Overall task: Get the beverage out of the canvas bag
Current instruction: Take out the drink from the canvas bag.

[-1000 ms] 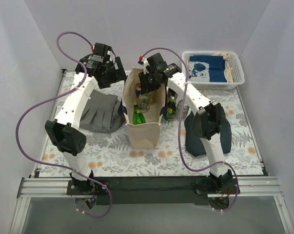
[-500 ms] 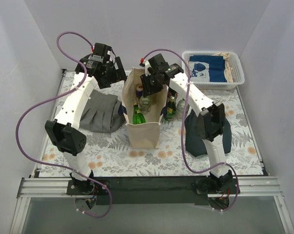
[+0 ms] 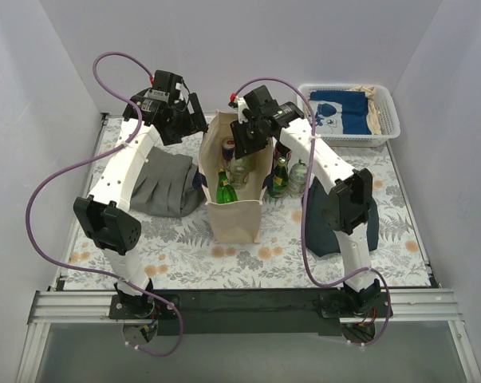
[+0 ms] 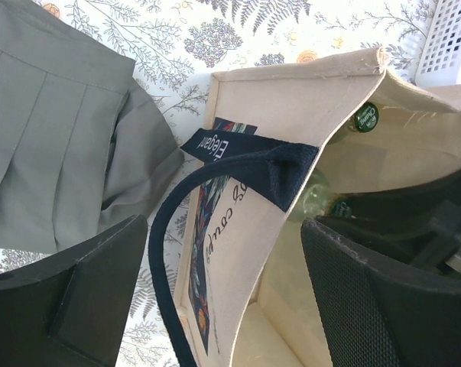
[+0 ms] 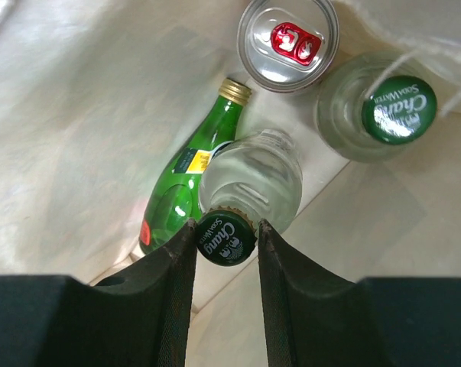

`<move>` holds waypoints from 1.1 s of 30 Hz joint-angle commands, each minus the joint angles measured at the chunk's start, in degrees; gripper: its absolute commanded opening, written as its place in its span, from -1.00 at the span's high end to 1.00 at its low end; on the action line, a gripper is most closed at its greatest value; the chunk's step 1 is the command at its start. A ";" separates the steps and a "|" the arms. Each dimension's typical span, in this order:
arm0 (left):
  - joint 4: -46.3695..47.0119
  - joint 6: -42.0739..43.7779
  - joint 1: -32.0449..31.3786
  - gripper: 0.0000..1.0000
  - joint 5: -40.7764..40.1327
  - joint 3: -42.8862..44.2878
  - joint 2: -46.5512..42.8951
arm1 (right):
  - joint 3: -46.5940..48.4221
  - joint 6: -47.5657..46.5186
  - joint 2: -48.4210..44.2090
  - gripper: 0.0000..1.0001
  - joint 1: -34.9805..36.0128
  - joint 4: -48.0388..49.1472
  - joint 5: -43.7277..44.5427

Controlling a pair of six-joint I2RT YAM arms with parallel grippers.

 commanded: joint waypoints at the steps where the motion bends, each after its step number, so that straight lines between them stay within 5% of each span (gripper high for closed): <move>1: 0.62 0.06 0.18 -0.60 1.25 0.23 -3.97 | 4.36 1.43 -8.32 0.97 0.66 4.32 -4.72; 14: 2.81 1.29 0.18 -0.59 -0.42 0.41 -2.56 | -0.56 2.14 -14.47 0.97 0.84 4.23 -4.99; 22: -0.87 -1.16 0.27 -0.61 3.96 10.51 -0.54 | 4.18 6.17 -15.26 0.97 1.37 3.27 -1.91; 28: 4.04 -1.26 0.27 -0.57 6.79 -2.47 -6.95 | 2.78 7.06 -17.46 0.97 2.42 3.53 1.33; 33: 5.27 -2.58 0.18 -0.55 11.35 -4.42 -9.32 | 1.28 8.55 -19.48 0.97 2.69 3.36 3.18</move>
